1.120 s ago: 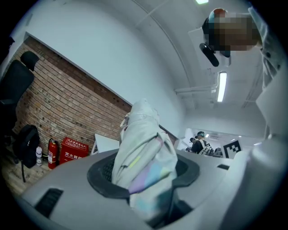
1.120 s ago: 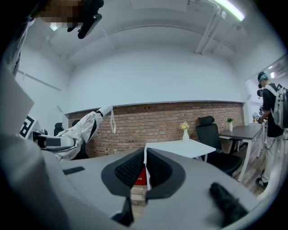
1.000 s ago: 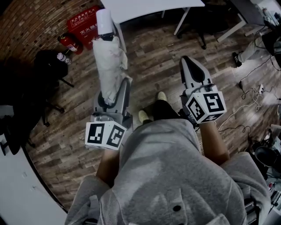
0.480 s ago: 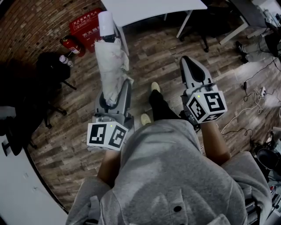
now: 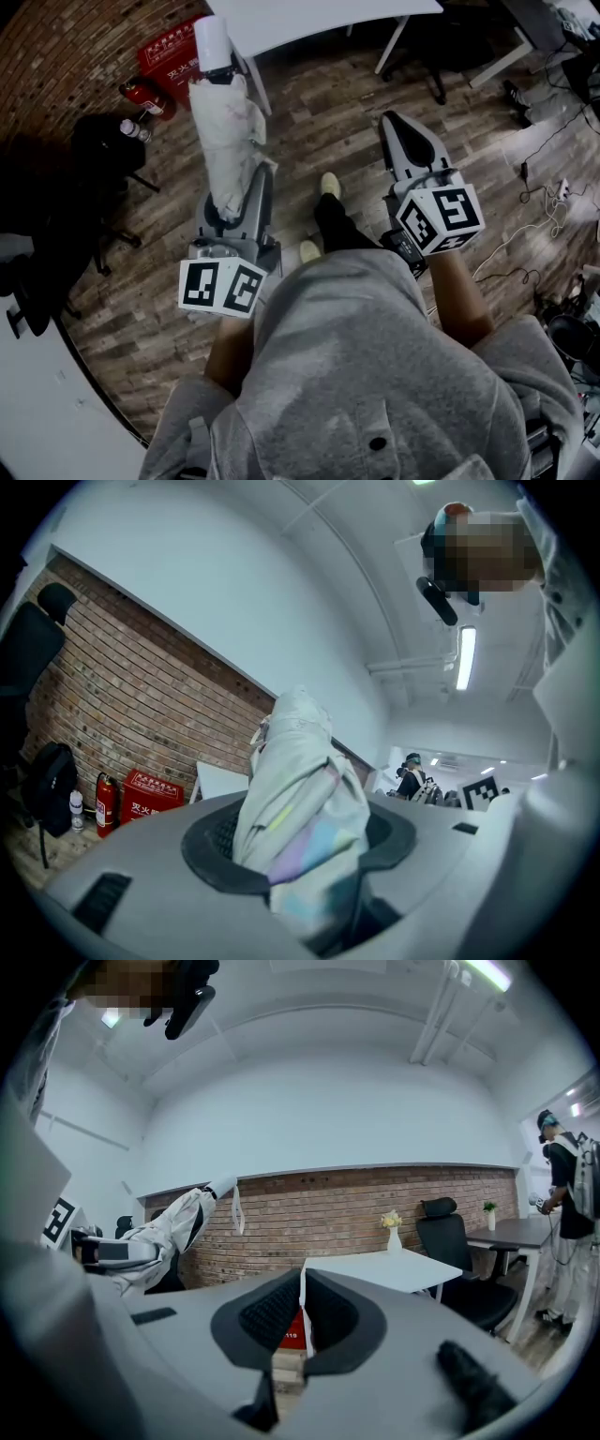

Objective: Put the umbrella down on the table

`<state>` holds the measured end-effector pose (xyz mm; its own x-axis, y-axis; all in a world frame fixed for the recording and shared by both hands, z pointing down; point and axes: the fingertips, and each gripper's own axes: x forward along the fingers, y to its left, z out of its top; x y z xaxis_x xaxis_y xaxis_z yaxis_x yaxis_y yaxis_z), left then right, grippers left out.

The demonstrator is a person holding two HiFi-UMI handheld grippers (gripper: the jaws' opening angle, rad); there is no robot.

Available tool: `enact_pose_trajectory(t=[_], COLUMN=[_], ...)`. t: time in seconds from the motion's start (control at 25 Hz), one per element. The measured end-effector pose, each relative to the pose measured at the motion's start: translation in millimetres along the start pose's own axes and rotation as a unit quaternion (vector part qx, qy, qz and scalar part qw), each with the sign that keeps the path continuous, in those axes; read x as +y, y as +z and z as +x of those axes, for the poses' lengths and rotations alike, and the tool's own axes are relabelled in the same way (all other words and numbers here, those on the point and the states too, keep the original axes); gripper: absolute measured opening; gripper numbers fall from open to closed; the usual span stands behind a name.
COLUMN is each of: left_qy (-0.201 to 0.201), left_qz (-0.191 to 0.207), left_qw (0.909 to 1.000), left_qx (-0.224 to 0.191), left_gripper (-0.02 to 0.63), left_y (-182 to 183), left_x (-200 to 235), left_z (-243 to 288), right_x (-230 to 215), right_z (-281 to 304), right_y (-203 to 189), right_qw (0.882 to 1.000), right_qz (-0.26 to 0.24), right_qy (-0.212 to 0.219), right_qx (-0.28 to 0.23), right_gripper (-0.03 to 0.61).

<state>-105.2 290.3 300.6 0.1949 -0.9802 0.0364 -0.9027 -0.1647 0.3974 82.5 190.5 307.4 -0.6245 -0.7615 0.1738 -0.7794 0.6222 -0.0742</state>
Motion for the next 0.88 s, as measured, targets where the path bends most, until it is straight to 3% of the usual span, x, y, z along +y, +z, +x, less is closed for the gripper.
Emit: enact_pose_trajectory(t=[0.4, 0.88], left_qy=[0.003, 0.013], left_qz=[-0.008, -0.013], left_qw=[0.9999, 0.9990], left_qx=[0.010, 0.041], left_gripper=[0.239, 0.239], left_y=[-13.6, -7.4], left_x=[17.5, 36.7], left_z=[24.5, 146.7], right_x=[-9.8, -89.5], right_z=[24.7, 119.4], right_y=[-6.6, 1.3], right_qw=[1.000, 1.000], right_qz=[-0.005, 0.015], right_qy=[0.005, 0.009], right_qx=[-0.005, 0.026], right_gripper=[0.031, 0.031])
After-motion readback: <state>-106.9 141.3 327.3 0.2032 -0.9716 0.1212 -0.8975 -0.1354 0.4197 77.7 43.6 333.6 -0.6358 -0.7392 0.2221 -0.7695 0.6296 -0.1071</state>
